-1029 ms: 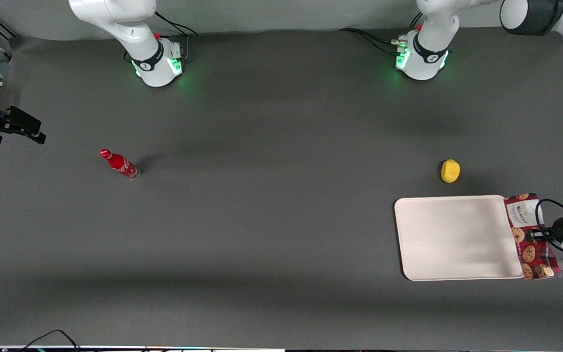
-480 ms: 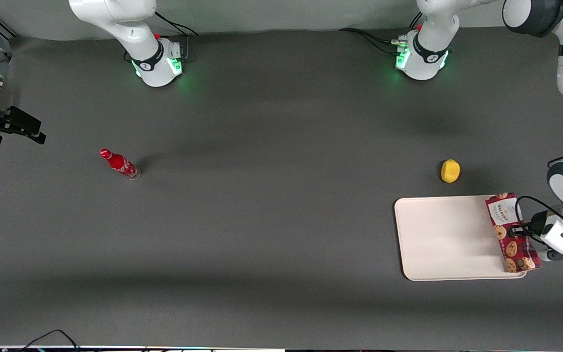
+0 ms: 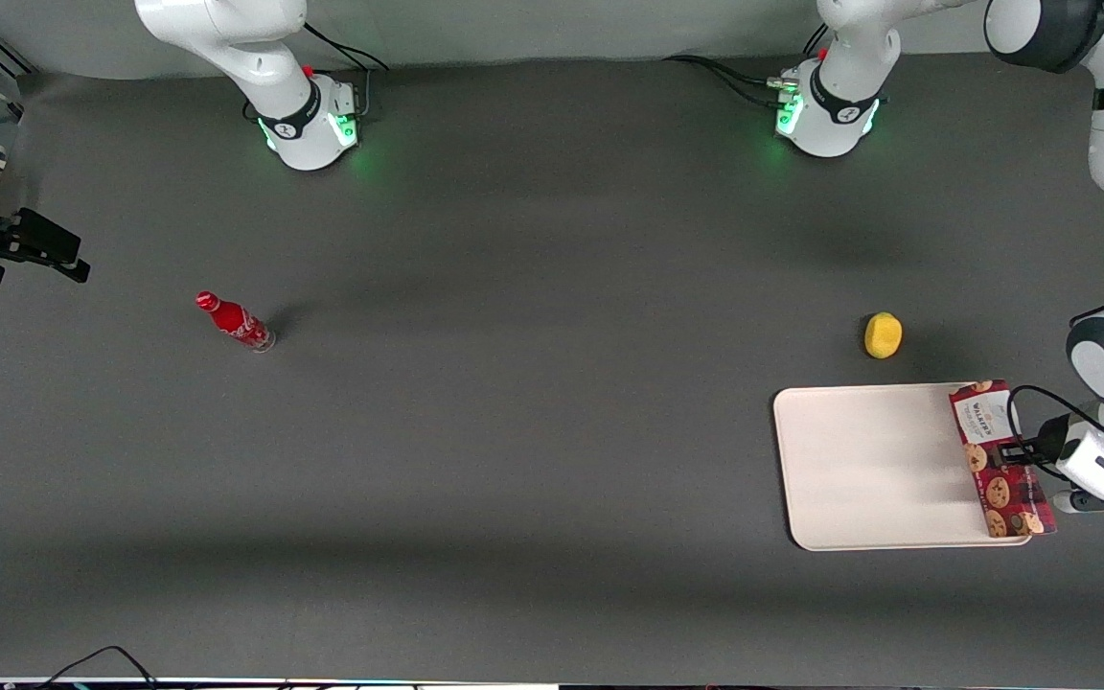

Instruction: Place red cookie box on tray

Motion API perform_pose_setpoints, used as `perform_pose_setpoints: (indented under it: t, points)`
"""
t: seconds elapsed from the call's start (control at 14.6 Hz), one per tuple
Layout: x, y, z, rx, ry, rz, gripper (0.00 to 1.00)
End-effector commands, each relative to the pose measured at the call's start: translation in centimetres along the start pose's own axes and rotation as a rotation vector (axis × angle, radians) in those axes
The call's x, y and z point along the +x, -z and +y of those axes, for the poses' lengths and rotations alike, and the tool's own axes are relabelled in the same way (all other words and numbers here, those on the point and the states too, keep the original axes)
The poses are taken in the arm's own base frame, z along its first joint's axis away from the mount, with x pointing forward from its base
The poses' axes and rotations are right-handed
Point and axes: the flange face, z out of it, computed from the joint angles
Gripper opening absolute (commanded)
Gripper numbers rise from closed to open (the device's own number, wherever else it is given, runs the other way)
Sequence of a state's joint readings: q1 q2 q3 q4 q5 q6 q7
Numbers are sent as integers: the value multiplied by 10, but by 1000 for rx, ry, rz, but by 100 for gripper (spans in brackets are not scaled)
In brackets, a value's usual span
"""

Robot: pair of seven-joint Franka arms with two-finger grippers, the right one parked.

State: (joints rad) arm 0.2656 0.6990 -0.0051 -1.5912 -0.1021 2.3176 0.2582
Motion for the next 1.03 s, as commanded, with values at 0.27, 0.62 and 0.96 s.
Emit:
perform_pose_setpoints:
  t: [0.27,0.62,0.96]
  points:
    - [-6,98,16,-54,5,-15,100]
    - [-29,234,62,-27,-51,-6,100]
    - [-87,360,107,80,-61,-1,100]
